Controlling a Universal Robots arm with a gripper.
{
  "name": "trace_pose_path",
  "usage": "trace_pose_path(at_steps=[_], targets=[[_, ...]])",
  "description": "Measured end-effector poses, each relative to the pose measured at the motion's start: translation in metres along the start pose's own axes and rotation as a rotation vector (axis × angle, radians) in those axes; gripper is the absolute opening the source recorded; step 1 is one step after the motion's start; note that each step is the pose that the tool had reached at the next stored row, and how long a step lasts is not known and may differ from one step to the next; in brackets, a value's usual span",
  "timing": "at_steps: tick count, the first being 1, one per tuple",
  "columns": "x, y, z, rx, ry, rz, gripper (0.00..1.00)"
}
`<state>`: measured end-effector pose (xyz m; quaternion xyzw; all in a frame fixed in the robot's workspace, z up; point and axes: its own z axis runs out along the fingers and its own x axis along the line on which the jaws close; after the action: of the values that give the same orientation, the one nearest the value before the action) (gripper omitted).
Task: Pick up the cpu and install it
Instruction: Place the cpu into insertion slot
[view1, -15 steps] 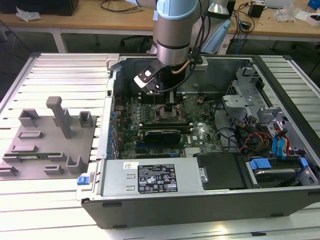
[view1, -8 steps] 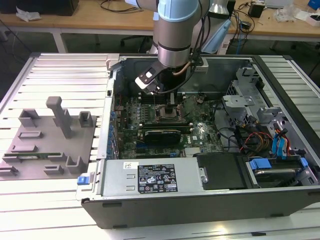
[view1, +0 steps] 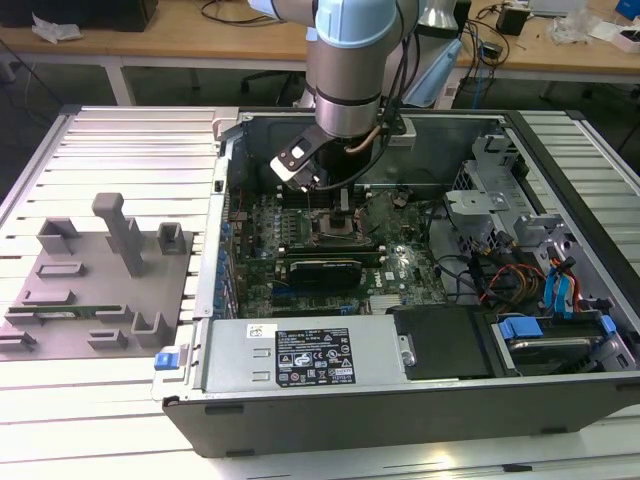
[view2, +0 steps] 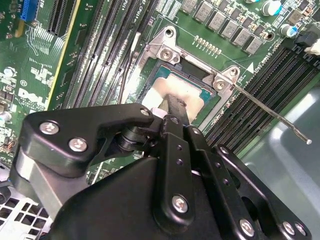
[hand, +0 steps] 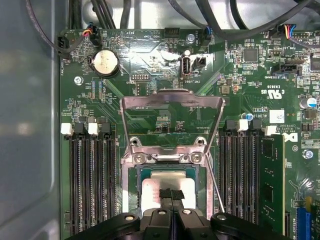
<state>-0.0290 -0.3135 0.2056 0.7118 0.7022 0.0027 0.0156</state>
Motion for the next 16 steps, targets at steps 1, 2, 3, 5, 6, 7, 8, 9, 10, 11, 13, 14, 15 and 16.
trace_pose_path(at_steps=[1,2,3,5,6,7,8,9,10,11,13,14,15,16], targets=[[0.0,0.0,0.0001,0.0,0.0004,0.0,0.11],[0.0,0.0,0.0006,0.0,0.0015,0.0,0.11],[0.0,-0.0001,0.0013,0.0003,0.0018,0.0,0.11],[-0.0002,-0.0002,0.0023,0.0006,0.0021,0.0,0.11],[-0.0001,-0.0001,0.0026,0.0003,0.0028,0.0,0.11],[0.0001,-0.0001,0.0028,0.0001,0.0032,0.0,0.11],[0.0001,-0.0001,0.0028,0.0001,0.0033,0.0,0.11],[0.0001,-0.0001,0.0028,0.0,0.0033,0.0,0.11],[0.0001,-0.0001,0.0028,0.0001,0.0033,0.0,0.11],[0.0001,-0.0001,0.0025,0.0,0.0034,0.0,0.11],[0.0004,0.0002,0.0,-0.0012,0.0057,0.0,0.11],[0.0002,0.0001,-0.0017,-0.0003,0.004,0.0,0.11],[0.0,0.0002,-0.0044,-0.0001,0.0037,0.0,0.11],[0.0,0.0002,-0.0067,0.0,0.0034,0.0,0.11]])
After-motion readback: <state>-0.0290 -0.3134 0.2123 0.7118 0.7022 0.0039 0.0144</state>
